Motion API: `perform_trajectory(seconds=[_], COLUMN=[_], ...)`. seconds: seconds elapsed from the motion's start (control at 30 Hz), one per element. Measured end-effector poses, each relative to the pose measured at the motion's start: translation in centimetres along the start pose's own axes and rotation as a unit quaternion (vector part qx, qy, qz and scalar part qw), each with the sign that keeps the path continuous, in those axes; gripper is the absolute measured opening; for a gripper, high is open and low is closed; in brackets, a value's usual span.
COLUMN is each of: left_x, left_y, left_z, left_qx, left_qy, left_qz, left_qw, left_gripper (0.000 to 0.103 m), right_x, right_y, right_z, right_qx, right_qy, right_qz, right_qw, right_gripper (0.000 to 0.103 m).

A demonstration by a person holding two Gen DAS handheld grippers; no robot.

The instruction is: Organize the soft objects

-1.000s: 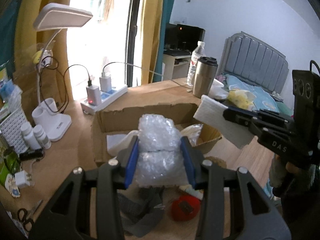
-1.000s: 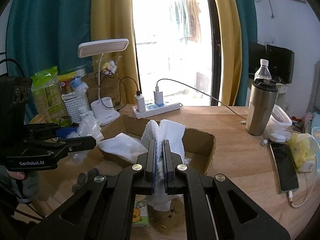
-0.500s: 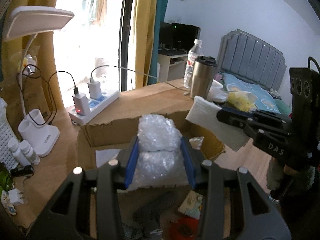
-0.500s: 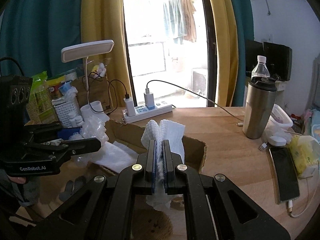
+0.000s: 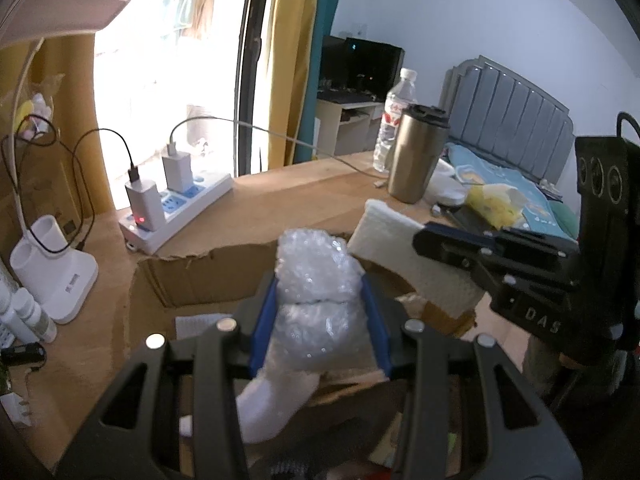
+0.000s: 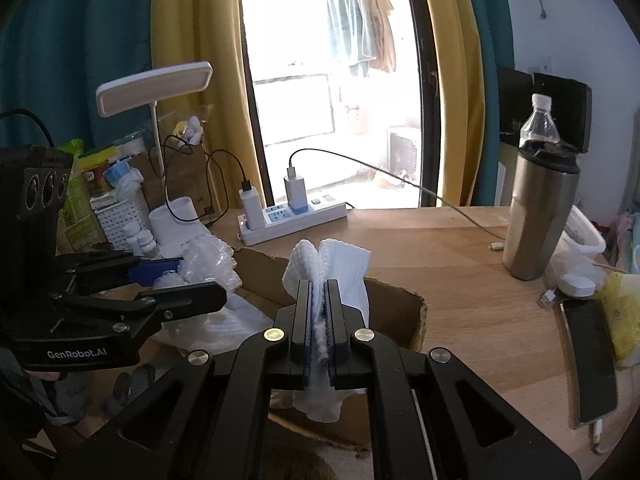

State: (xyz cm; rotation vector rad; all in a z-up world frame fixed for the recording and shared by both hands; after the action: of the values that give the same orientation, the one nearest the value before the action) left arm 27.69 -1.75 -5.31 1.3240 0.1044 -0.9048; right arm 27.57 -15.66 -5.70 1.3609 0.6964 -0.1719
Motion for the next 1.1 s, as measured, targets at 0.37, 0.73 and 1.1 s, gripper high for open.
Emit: perform_trajectory(seconds=[0.37, 0.73, 1.1], left_x=[3.4, 4.6, 1.4], left_y=[-0.9, -1.5, -1.0], left_z=[-1.5, -2.0, -0.9], left_qx=[-0.027, -0.04, -0.026], left_qy=[-0.008, -0.015, -0.008], left_qz=[-0.039, -0.062, -0.034], left_qw=[0.9988, 0.9972, 0.999], left_gripper=[0.043, 0.053, 0.054], right_x=[4.4, 5.5, 3.0], right_y=[-1.8, -2.8, -2.0], right_z=[0.0, 0.1, 0.0], right_qx=[-0.001, -0.006, 0.013], right_qy=[-0.007, -0.046, -0.055], right_qz=[-0.065, -0.098, -0.085], right_qw=[0.998, 0.994, 0.995], right_gripper=[0.006, 0.007, 0.032])
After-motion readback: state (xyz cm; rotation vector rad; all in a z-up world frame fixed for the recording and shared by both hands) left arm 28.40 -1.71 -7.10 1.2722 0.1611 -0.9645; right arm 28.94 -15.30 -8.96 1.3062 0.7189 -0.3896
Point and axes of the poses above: each gripper's, at about its wrist camera, not at the fingertips, and x roughly the way its jaws point, z to its right, y to its top, the point moved 1 cm from there along x, roughly the way its jaws point, and after that the axes turned 13 degrees about -y, right-handed, at the moved point
